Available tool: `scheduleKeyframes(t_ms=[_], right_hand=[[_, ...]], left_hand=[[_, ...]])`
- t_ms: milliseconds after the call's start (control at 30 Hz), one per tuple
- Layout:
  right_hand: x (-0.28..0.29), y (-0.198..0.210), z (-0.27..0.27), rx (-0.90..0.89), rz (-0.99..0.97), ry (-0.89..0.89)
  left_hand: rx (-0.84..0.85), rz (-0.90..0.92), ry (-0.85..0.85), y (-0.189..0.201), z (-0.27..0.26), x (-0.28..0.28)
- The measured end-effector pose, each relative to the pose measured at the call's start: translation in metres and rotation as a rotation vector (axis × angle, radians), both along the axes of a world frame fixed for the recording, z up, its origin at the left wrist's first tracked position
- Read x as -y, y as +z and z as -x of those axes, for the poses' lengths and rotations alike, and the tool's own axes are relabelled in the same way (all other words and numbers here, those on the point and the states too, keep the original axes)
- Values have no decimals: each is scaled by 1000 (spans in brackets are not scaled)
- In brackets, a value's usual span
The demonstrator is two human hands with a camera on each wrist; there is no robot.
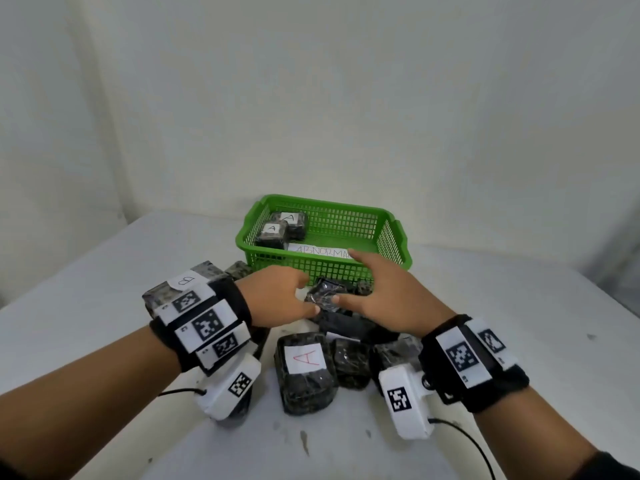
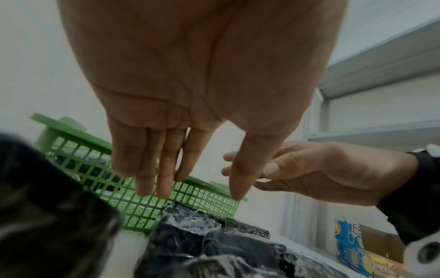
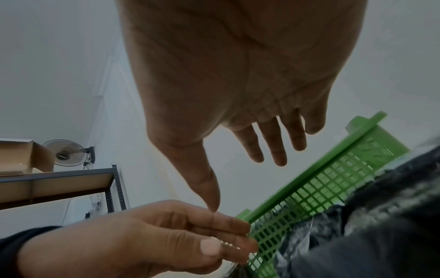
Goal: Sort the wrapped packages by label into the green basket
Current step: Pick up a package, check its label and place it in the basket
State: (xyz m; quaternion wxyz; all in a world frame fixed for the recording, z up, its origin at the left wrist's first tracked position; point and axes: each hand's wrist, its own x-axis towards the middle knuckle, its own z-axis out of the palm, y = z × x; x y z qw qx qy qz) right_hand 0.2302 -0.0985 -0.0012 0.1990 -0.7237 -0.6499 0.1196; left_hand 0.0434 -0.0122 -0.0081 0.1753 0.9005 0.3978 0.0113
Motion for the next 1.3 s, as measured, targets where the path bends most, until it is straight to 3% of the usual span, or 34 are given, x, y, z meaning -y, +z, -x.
scheduleKeyframes(t_ms=[167,367,567,800,1067,1300], right_hand=[[14,-16,21,20,39,78],[18,-20,36,64,96,93],[22,-25,50,99,193,63],[29,-30,60,100,262,94],[24,-29,56,24,263,82],[10,-2,34,-261,108,134]], left_hand=[[-121,72,-43,1,4,4],[-221,26,-134,21,3,7],[-424,97,-278,10,4,14],[-424,127,-321,5,-4,14],[-278,222,-258,4,7,4],[154,299,-195,25,33,-6]])
